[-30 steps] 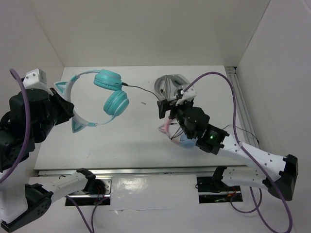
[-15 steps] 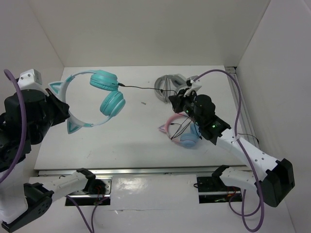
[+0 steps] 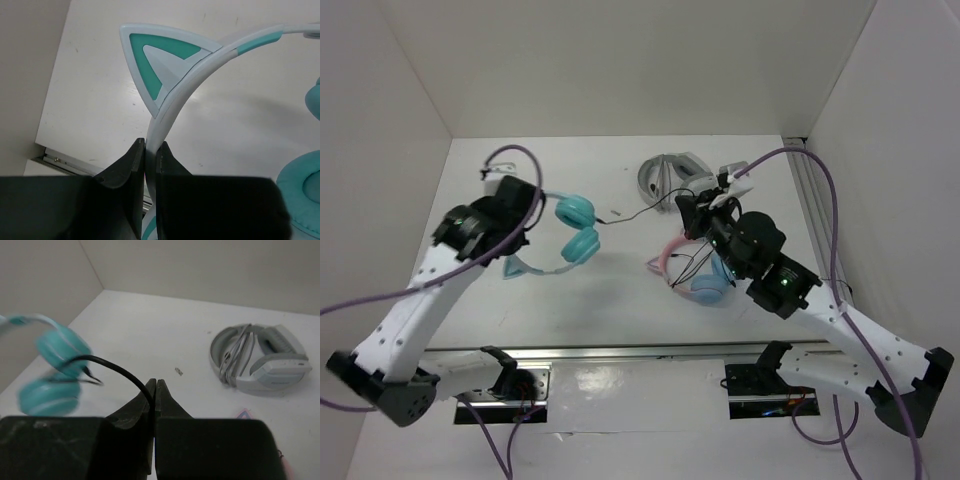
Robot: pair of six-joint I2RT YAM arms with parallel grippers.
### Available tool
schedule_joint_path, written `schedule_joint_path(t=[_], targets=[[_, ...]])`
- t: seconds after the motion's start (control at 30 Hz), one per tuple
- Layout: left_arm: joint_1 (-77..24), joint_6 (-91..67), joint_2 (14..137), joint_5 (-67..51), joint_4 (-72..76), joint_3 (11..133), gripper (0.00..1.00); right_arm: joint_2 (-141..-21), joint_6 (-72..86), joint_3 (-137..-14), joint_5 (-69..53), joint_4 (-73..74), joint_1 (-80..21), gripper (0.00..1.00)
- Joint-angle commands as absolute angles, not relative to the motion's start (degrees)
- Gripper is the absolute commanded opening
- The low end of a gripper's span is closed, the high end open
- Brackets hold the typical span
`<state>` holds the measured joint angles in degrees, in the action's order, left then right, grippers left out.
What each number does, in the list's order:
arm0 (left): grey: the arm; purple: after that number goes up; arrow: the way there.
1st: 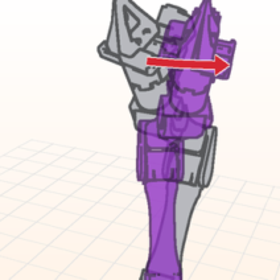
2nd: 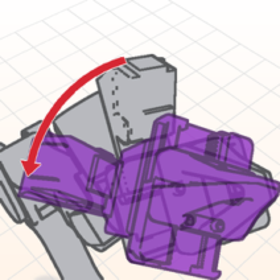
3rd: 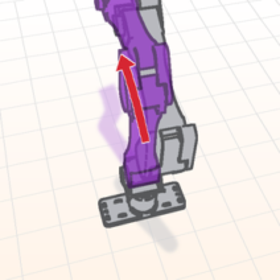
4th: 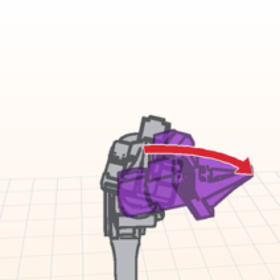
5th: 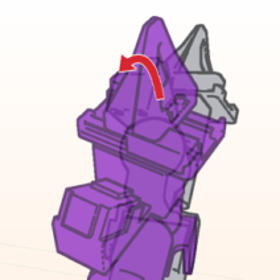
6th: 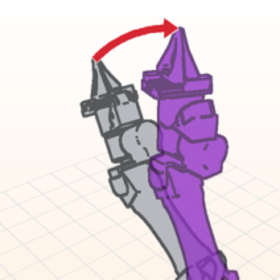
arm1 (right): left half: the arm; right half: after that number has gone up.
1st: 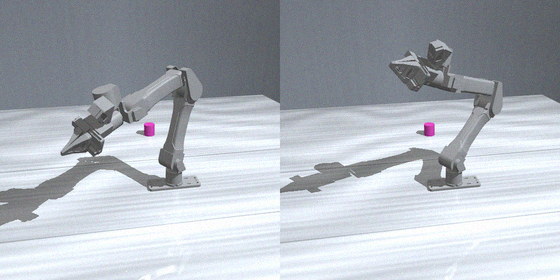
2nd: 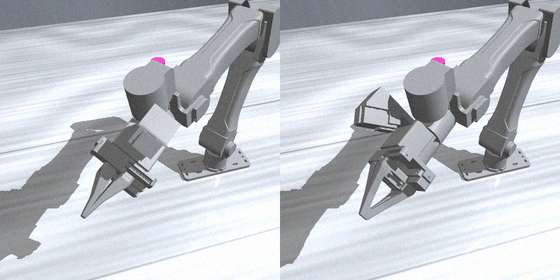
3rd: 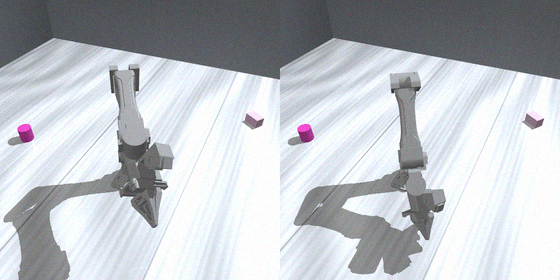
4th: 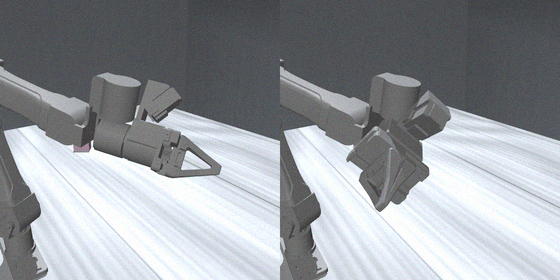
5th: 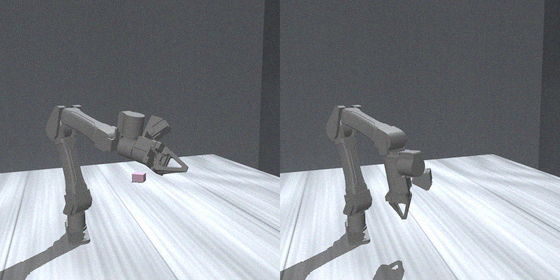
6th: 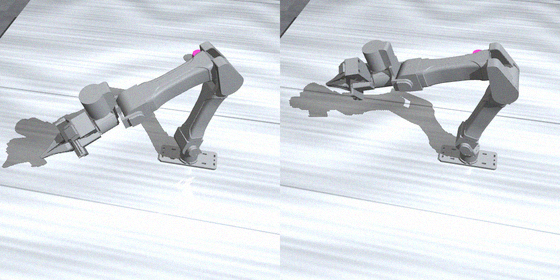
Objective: Wrap the headphones
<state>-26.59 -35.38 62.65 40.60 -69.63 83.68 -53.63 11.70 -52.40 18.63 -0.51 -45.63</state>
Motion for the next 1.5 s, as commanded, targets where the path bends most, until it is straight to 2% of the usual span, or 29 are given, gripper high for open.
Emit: schedule_joint_path(t=[0.0, 0.07, 0.23, 0.43, 0.5, 0.77, 1.1, 1.47], targets=[[-31.3, -35.6, 67.7, 39.5, -59.4, 79.4, 0.00, -50.5, 6.2, -57.1, 31.5, 2.1, -50.5, 0.00], [-33.9, -33.6, 69.2, 38.6, -55.1, 75.9, 0.00, -49.7, 4.5, -58.4, 35.8, 3.6, -54.3, 0.00], [-40.1, -21.8, 70.4, 21.8, -48.4, 72.2, 0.00, -48.7, 1.7, -59.4, 38.7, 5.4, -56.8, 0.00], [-48.9, -17.7, 71.7, 17.6, -47.9, 70.3, 0.00, -48.0, 0.3, -59.4, 30.4, 6.1, -56.8, 0.00], [-49.7, -17.1, 71.7, 16.7, -47.9, 71.5, 0.00, -49.7, -0.4, -59.4, 26.8, 7.1, -56.8, 0.00], [-50.3, -12.6, 66.1, 5.5, -47.4, 75.4, 0.00, -54.7, -0.4, -60.0, 27.7, 7.6, -56.8, 0.00], [-53.7, -12.5, 71.7, 8.8, -49.4, 77.3, 0.00, -61.9, 0.2, -61.1, 29.7, 8.3, -57.8, 0.00], [-57.4, -12.0, 65.6, 3.1, -48.9, 80.9, 0.00, -67.9, -0.4, -61.0, 33.6, 8.4, -58.5, 0.00]])
